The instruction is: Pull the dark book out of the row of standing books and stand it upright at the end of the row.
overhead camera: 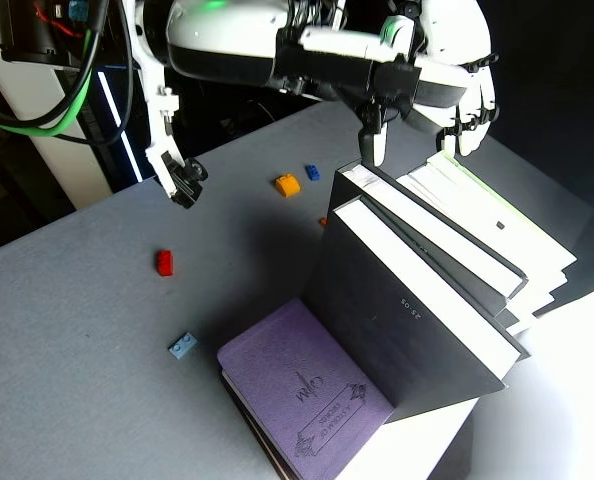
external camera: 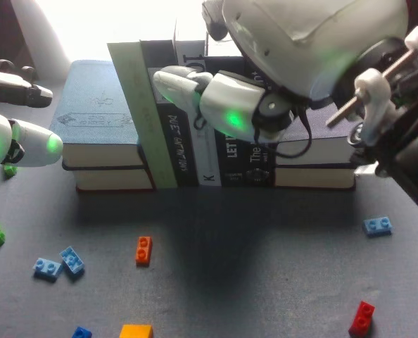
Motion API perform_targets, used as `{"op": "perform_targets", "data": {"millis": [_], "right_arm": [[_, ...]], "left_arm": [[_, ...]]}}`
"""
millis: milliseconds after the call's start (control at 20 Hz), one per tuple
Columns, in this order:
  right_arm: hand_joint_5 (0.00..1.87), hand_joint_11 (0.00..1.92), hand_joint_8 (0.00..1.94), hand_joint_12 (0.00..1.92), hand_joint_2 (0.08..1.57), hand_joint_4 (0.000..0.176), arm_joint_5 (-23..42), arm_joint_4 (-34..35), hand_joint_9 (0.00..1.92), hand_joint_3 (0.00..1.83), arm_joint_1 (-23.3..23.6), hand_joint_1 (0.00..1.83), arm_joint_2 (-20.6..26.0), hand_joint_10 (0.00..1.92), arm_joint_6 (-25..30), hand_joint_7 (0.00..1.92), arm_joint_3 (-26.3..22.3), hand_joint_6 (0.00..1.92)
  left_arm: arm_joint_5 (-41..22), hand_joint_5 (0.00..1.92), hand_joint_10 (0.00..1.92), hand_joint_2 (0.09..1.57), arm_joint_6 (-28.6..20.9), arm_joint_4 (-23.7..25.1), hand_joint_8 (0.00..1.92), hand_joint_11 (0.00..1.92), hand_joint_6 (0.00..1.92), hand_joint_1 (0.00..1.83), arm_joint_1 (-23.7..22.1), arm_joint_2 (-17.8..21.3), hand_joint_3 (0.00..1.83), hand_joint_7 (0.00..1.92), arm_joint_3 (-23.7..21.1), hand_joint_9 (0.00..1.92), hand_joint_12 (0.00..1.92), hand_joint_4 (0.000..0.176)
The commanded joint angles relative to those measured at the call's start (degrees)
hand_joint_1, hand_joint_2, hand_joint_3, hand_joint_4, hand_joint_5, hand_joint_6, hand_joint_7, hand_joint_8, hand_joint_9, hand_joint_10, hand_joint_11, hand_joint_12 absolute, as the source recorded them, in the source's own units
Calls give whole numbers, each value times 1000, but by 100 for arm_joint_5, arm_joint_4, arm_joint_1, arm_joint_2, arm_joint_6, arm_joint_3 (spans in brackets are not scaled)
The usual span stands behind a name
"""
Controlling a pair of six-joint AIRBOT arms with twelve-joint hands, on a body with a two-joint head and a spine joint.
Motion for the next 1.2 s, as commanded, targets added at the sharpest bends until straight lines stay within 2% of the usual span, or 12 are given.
{"op": "perform_targets", "data": {"millis": [0,150,200,250,300,550,650,850,900,950,1050,1150], "right_arm": [[817,0,0,119,1151,0,402,-428,116,0,13,0,51,6,-5,384,-48,559],[757,0,0,103,1138,0,430,-325,100,0,-110,0,114,1,-46,358,-149,584],[773,0,6,191,1144,0,433,-284,121,0,-156,0,141,10,-46,378,-183,595],[788,0,4,179,1151,0,434,-282,124,2,-216,0,165,9,-52,377,-209,603],[780,0,2,130,1154,0,434,-280,119,3,-285,0,197,6,-79,374,-264,605],[742,0,7,38,1142,0,447,-123,126,0,-334,0,272,6,-133,404,-504,605],[769,0,4,137,1149,0,439,-13,137,1,-382,0,309,7,-200,404,-655,601],[760,0,4,79,1151,0,419,186,132,0,-623,0,364,3,-409,402,-991,606],[757,0,3,77,1145,0,419,186,131,0,-670,0,373,3,-414,399,-1037,609],[740,0,0,75,1145,0,418,187,120,0,-735,0,385,0,-422,384,-1099,605],[751,0,0,110,1151,0,389,188,111,1,-816,0,385,0,-441,351,-1160,611],[773,0,16,158,1161,0,375,204,135,4,-899,0,391,10,-456,401,-1228,613]], "left_arm": [[-416,140,0,1282,19,197,1,0,2,0,-39,50,3,103,15,118,472,52],[-416,132,4,1263,19,197,4,0,4,0,-39,50,0,118,16,125,519,50],[-416,148,6,1268,19,197,6,0,6,0,-38,50,0,133,16,139,533,54],[-416,147,3,1275,19,197,2,0,3,0,-38,50,2,126,17,135,509,58],[-416,143,1,1285,19,197,0,0,1,0,-38,50,5,121,17,133,489,52],[-416,119,1,1263,19,198,2,0,2,0,-37,50,0,102,17,121,480,45],[-416,166,0,1267,19,198,0,1,0,0,-37,50,2,132,17,149,524,53],[-416,144,3,1288,24,198,3,0,2,3,-37,50,5,114,17,130,471,47],[-416,126,1,1259,24,198,0,0,1,0,-37,50,0,115,17,132,503,58],[-416,136,4,1255,25,198,6,19,6,0,-37,50,0,130,17,142,523,52],[-416,148,0,1268,28,198,0,0,0,0,-37,50,3,125,17,139,536,56],[-416,146,3,1284,28,198,3,3,1,0,-37,50,6,124,17,138,518,50]]}}
